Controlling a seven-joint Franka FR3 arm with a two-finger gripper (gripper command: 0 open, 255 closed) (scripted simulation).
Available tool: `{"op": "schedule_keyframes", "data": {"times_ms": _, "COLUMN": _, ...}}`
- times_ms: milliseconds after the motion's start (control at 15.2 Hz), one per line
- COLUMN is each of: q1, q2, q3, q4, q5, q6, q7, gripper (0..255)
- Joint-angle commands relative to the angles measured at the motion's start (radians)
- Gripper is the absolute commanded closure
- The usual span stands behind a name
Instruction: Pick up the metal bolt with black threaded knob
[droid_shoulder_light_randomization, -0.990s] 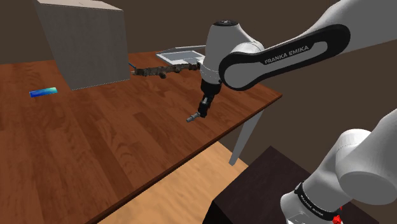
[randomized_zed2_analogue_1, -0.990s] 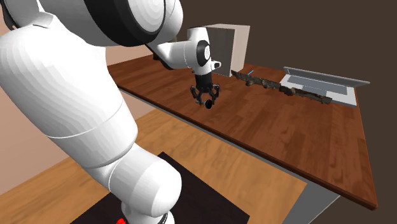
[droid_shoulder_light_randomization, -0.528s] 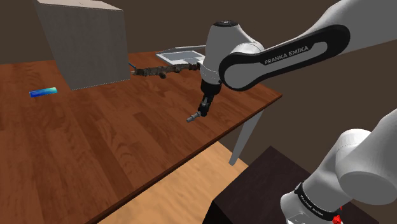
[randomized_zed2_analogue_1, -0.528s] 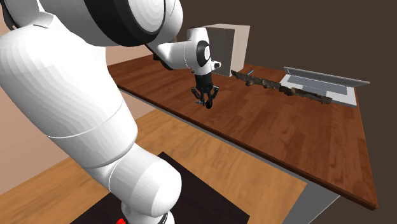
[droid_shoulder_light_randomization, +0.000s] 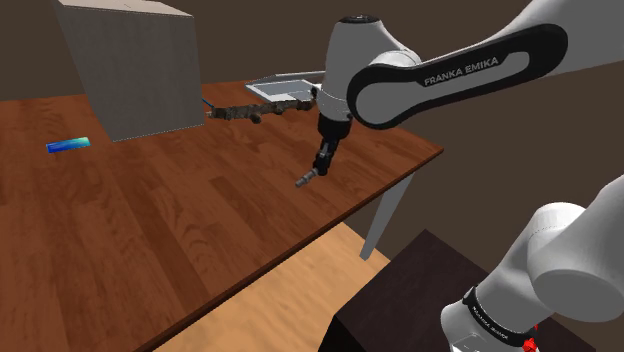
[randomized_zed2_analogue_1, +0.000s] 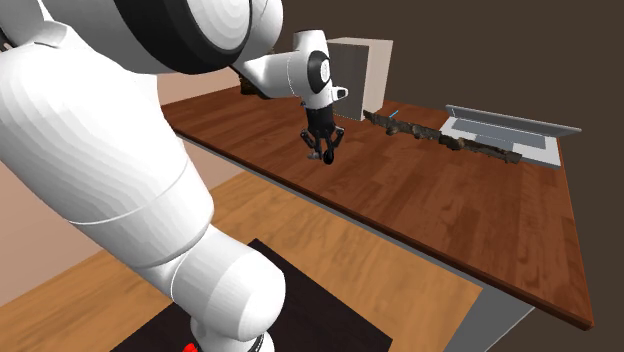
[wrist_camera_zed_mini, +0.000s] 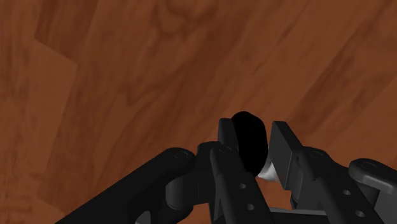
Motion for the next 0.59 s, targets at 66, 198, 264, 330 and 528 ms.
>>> {"op": "schedule_keyframes", "data": {"times_ms": 66, "q1": 0.001, "q2": -0.012, "q3": -0.001, "q4": 0.029, "q5": 0.006, "q6": -0.041, "q7": -0.008, "gripper": 255}}
{"op": "schedule_keyframes", "data": {"times_ms": 198, "q1": 0.002, "q2": -0.021, "q3": -0.002, "q4": 0.047, "q5": 0.009, "q6": -0.068, "q7": -0.013, "gripper": 255}}
{"op": "schedule_keyframes", "data": {"times_ms": 264, "q1": 0.002, "q2": -0.026, "q3": -0.002, "q4": 0.056, "q5": 0.011, "q6": -0.081, "q7": -0.016, "gripper": 255}}
{"op": "schedule_keyframes", "data": {"times_ms": 330, "q1": 0.002, "q2": -0.03, "q3": -0.002, "q4": 0.066, "q5": 0.013, "q6": -0.095, "q7": -0.018, "gripper": 255}}
{"op": "schedule_keyframes", "data": {"times_ms": 528, "q1": 0.003, "q2": -0.04, "q3": -0.003, "q4": 0.096, "q5": 0.017, "q6": -0.135, "q7": -0.025, "gripper": 255}}
